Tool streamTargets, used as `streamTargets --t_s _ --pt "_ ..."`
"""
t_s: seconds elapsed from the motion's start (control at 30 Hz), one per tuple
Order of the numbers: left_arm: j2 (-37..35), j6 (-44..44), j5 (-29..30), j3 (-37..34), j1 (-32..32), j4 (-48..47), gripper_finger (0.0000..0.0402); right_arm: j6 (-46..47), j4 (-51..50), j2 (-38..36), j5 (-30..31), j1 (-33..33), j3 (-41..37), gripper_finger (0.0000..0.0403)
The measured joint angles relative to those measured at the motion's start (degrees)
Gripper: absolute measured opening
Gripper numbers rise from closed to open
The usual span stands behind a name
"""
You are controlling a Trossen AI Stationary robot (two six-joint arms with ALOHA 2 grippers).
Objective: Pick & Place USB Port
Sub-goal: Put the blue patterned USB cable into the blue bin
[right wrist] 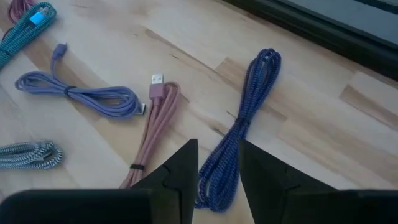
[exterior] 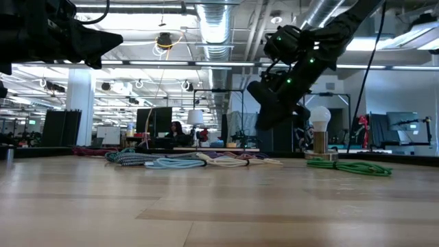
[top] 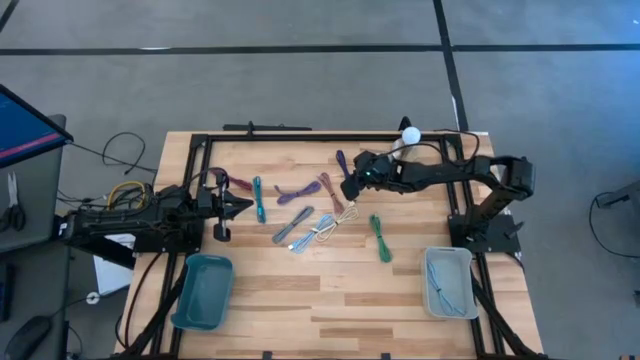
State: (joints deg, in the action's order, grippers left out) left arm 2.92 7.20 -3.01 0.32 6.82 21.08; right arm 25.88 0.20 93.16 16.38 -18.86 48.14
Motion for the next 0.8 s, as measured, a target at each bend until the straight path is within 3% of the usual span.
streamTargets --t_s 0.57,0.8 --pt "0.2 0.0 0.0 0.0 0.0 0.0 0.0017 -7.9 -1.7 -1.8 0.0 -7.0 6.2 0.0107" --pt "0.2 0.0 0.0 0.0 0.0 0.0 0.0017 -6.0 -7.0 0.0 -5.5 -11.1 6.1 0.0107"
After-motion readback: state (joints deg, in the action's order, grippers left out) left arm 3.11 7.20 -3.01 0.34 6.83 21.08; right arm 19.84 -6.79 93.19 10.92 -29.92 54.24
